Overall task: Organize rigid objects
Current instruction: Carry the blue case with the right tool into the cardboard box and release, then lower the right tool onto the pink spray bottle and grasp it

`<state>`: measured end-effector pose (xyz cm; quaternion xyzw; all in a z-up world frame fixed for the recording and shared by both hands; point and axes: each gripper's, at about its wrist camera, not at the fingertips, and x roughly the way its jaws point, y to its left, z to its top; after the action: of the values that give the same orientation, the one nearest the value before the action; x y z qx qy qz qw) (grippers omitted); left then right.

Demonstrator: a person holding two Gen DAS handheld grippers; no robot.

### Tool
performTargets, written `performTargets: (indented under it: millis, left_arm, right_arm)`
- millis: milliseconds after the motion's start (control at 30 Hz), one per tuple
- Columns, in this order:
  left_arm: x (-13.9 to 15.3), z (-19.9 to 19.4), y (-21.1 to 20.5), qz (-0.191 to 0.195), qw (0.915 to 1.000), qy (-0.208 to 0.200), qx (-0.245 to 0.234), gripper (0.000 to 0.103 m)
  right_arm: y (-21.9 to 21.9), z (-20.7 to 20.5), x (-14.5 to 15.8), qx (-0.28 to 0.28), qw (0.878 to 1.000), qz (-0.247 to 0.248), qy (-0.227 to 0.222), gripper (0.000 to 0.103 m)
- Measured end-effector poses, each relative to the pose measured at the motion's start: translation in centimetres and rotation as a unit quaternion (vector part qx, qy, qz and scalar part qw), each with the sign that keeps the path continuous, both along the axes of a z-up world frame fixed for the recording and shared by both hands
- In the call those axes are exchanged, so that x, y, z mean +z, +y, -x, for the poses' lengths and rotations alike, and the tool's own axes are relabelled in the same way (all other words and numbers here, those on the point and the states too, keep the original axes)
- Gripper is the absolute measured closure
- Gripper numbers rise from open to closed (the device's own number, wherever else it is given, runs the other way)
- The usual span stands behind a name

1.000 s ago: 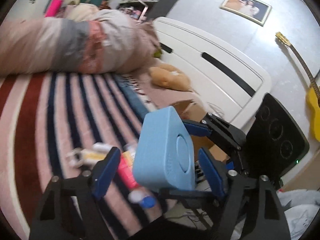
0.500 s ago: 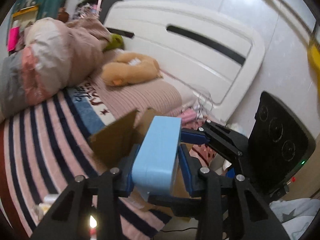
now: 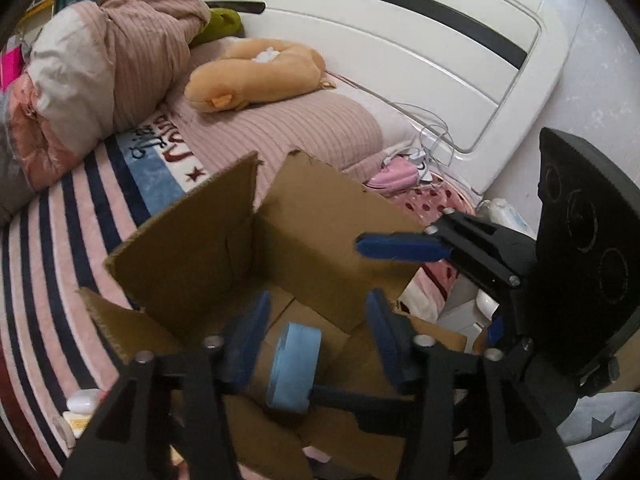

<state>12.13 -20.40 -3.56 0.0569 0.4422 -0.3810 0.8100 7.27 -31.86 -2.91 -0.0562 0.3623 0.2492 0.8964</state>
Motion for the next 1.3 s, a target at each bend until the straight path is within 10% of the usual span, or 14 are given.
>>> performTargets:
  millis: [533,733,1033,1300]
  left_arm:
    - [6.0,5.1,17.2,0.011,0.9785,-0.121,0.167,0.023]
    - [3.7,6.8,25.9,0.017,0.9646,-0.123,0.233,0.021]
    - [-4.7,7.2,33.1,0.014,0.9617,-0.084,0.261,0.02]
    - [-9.6,6.5,34.0,0.035,0.9646,-0.05,0.257,0.02]
  right_arm:
    - [9.0,3.6,4.5,0.036,0.995,0.019,-0.089,0.001]
    - [17.3,2.8,2.9,0.082,0.997,0.002,-0.014,0.001]
    - [23.7,0.3,-7.3,0.069,0.991,0.035,0.111,0.002]
    - [24.1,-1.9,-13.3,0.028,0.982,0.051,0.181,0.03]
